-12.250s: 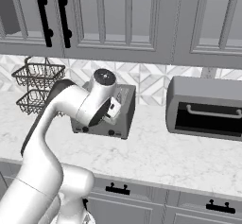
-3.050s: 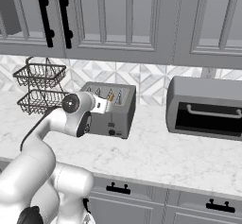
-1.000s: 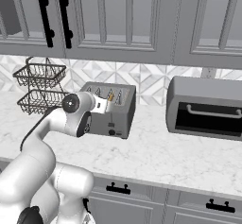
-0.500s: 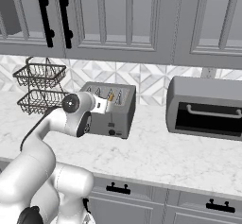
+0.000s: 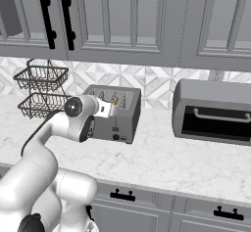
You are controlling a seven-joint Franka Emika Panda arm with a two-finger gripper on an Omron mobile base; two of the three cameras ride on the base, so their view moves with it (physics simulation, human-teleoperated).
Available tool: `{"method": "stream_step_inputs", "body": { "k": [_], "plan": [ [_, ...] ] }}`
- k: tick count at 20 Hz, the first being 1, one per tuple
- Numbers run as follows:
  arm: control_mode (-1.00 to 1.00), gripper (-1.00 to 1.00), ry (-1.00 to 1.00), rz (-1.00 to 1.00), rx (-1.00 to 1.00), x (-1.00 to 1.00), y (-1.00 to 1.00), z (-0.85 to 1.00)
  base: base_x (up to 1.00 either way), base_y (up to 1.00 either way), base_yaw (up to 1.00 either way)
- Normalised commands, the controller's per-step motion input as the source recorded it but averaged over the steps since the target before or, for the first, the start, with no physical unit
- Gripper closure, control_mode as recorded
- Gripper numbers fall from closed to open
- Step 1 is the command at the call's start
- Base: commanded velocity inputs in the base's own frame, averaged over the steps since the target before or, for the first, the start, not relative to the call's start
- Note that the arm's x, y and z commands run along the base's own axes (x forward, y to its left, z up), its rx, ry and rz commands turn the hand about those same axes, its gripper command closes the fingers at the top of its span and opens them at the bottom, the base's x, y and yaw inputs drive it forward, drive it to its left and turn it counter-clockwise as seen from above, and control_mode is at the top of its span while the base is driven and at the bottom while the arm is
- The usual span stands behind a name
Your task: Start the toaster. Once the lever pops up, take the bread to the plate on the dining counter.
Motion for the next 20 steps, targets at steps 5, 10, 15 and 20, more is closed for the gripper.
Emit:
{"method": "stream_step_inputs", "body": {
  "k": [5,10,15,20],
  "plan": [
    [-1.00,-1.00,0.00,0.00,0.00,0.00,0.00,0.00,0.00,0.00,0.00],
    [-1.00,-1.00,0.00,0.00,0.00,0.00,0.00,0.00,0.00,0.00,0.00],
    [-1.00,-1.00,0.00,0.00,0.00,0.00,0.00,0.00,0.00,0.00,0.00],
    [-1.00,-1.00,0.00,0.00,0.00,0.00,0.00,0.00,0.00,0.00,0.00]
  ]
}}
